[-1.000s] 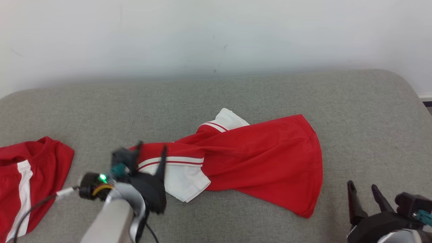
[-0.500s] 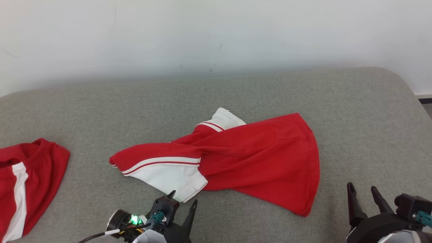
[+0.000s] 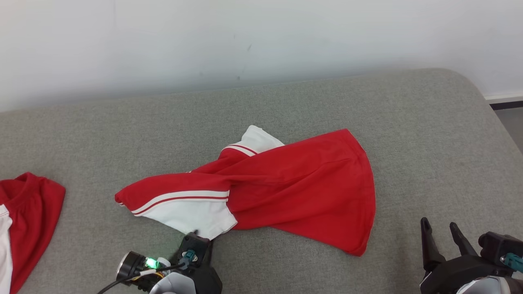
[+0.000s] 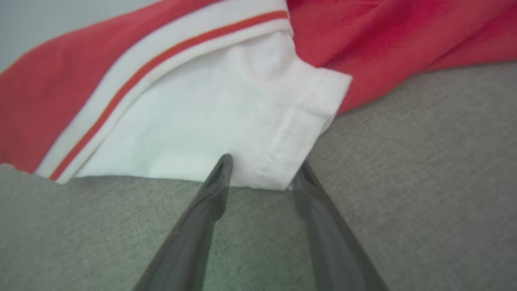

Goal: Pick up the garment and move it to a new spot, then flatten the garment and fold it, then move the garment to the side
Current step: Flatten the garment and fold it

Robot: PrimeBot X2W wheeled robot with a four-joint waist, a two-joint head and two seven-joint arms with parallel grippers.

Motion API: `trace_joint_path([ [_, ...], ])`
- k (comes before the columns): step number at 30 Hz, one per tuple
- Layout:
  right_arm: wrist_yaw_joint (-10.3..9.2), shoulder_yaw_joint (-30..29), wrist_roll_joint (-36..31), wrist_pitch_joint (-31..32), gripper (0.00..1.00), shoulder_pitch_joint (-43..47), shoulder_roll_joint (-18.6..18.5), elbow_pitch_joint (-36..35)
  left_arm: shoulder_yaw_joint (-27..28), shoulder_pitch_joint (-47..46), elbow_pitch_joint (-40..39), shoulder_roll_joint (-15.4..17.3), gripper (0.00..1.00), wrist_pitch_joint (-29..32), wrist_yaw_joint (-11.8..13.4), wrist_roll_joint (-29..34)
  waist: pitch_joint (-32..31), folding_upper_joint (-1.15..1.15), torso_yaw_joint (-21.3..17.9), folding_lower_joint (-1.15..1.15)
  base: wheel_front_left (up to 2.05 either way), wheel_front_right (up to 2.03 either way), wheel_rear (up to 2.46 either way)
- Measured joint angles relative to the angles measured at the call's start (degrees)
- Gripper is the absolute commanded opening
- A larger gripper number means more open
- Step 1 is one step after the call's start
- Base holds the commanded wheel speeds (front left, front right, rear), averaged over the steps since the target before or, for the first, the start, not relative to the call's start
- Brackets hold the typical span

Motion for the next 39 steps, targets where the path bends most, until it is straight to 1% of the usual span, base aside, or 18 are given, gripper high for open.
trace_joint_path([
  [2, 0.00, -0.1, 0.0, 0.0, 1.00, -0.1, 0.0, 0.1, 0.3, 0.0, 0.6, -0.3, 0.00, -0.7, -0.6, -0.8, 0.0, 0.00, 0.0, 0.00, 0.00, 0.00, 0.00],
  [5, 0.00, -0.2, 0.0, -0.1, 1.00, -0.1, 0.0, 0.3, 2.2, 0.2, -0.2, -0.7, 0.00, -3.8, -0.5, -3.1, -0.3, 0.00, 0.4, 0.00, 0.00, 0.00, 0.00],
  [6, 0.00, -0.2, 0.0, -0.1, 1.00, -0.1, 0.0, 0.4, 4.1, 0.6, -1.9, -0.5, 0.00, -6.2, 0.3, -4.4, -0.6, 0.00, 0.6, 0.00, 0.00, 0.00, 0.00],
  [9, 0.00, -0.3, 0.0, -0.1, 1.00, 0.1, 0.0, 0.5, 6.5, 2.0, -6.8, 0.9, 0.00, -8.1, 2.2, -5.9, -1.2, 0.00, 1.1, 0.00, 0.00, 0.00, 0.00],
  [12, 0.00, -0.4, 0.0, -0.1, 1.00, 0.8, 0.0, 0.7, 7.8, 3.2, -13.8, 4.2, 0.00, -8.4, 4.1, -5.5, -2.0, 0.00, 1.8, 0.00, 0.00, 0.00, 0.00],
  [16, 0.00, -0.2, 0.0, 0.1, 1.00, 1.0, 0.0, 0.8, 7.9, 5.3, -25.1, 9.9, 0.00, -4.1, 6.2, -3.2, -3.2, 0.00, 2.7, 0.00, 0.00, 0.00, 0.00],
  [20, 0.00, 0.1, 0.1, 0.1, 1.00, 1.6, 0.0, 0.8, 8.6, 8.8, -36.1, 16.1, 0.00, 3.0, 9.2, -1.2, -4.1, 0.00, 3.5, 0.00, 0.00, 0.00, 0.00],
  [22, 0.00, 0.3, 0.3, 0.1, 1.00, 1.6, 0.0, 0.8, 9.2, 10.9, -40.9, 18.7, 0.00, 5.9, 10.1, -0.5, -4.3, 0.00, 3.6, 0.00, 0.00, 0.00, 0.00],
  [24, 0.00, 0.3, 0.4, 0.1, 1.00, 1.7, 0.0, 0.8, 8.3, 12.5, -45.0, 20.2, 0.01, 8.2, 10.0, 0.0, -4.2, 0.00, 3.7, 0.00, 0.00, 0.00, 0.00],
  [27, 0.00, 0.1, 0.4, 0.1, 1.00, 1.8, 0.0, 1.0, 6.4, 14.1, -46.5, 19.5, 0.02, 9.6, 8.5, -1.0, -3.8, 0.00, 3.7, 0.00, 0.00, 0.00, 0.00],
  [28, 0.00, 0.1, 0.4, 0.1, 1.00, 1.7, 0.0, 1.0, 5.4, 14.2, -46.2, 18.4, 0.01, 9.6, 7.9, -1.8, -3.7, 0.00, 3.6, 0.00, 0.00, 0.00, 0.00],
  [30, 0.00, 0.0, 0.4, 0.1, 1.00, 1.6, 0.0, 1.0, 3.1, 13.9, -43.9, 15.4, 0.04, 9.0, 6.1, -2.6, -3.4, 0.00, 3.6, 0.00, 0.00, 0.00, 0.00],
  [31, 0.00, 0.1, 0.4, 0.1, 1.00, 1.5, 0.0, 1.0, 1.8, 13.4, -41.8, 13.6, 0.11, 8.9, 5.1, -3.3, -3.2, 0.00, 3.6, 0.00, 0.00, 0.00, 0.00],
  [32, 0.00, 0.2, 0.4, 0.1, 1.00, 1.4, 0.0, 1.0, 0.8, 12.9, -39.3, 12.0, 0.28, 9.1, 4.1, -3.8, -3.0, 0.00, 3.6, 0.00, 0.00, 0.00, 0.00],
  [33, 0.00, 0.5, 0.4, 0.1, 1.00, 1.2, 0.0, 1.0, -0.3, 12.5, -37.0, 10.4, 0.76, 9.1, 3.2, -4.3, -2.9, 0.00, 3.5, 0.00, 0.00, 0.00, 0.00],
  [34, 0.00, 0.6, 0.4, 0.2, 1.00, 1.0, 0.0, 1.0, -1.2, 12.1, -34.4, 9.0, 1.00, 9.7, 2.3, -5.3, -2.7, 0.00, 3.4, 0.00, 0.00, 0.00, 0.00],
  [36, 0.00, 0.9, 0.5, 0.3, 1.00, 0.9, 0.0, 0.9, -3.1, 12.0, -31.0, 6.9, 1.00, 10.2, 0.3, -6.4, -2.5, 0.00, 3.2, 0.00, 0.00, 0.00, 0.00],
  [39, 0.00, -0.2, 0.1, 0.3, 1.00, 0.9, 0.0, 0.9, -3.9, 12.3, -28.2, 4.7, 1.00, 9.6, -2.3, -9.1, -2.2, 0.00, 3.2, 0.00, 0.00, 0.00, 0.00],
])
